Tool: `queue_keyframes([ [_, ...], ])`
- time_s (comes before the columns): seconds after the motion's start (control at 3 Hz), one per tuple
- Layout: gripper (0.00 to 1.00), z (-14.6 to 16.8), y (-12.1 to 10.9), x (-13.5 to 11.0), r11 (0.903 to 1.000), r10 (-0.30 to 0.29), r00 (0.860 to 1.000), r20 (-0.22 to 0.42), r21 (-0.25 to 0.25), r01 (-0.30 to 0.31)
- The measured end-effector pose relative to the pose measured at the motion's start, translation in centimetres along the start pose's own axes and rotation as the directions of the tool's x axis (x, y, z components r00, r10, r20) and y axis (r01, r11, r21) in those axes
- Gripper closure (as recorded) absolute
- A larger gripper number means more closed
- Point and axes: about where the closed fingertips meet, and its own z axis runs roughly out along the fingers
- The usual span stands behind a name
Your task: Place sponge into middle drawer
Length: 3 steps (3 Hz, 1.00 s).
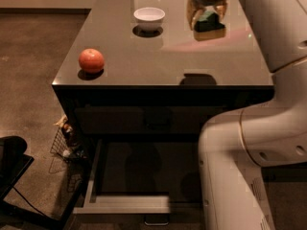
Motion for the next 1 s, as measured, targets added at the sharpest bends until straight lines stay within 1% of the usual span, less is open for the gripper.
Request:
queue_keyframes([
  [0.33, 1.0, -0.8, -3.8, 2.7, 0.987, 0.101, 0.994, -0.034, 0.129, -0.096],
  [0.67, 1.0, -1.3, -7.0, 7.3, 0.9602, 0.206, 0.976, -0.064, 0.205, -0.189],
  [1.0, 1.0, -2.2, -8.0, 12.8, 0.9316, 0.333, 0.94, -0.078, 0.182, -0.315],
])
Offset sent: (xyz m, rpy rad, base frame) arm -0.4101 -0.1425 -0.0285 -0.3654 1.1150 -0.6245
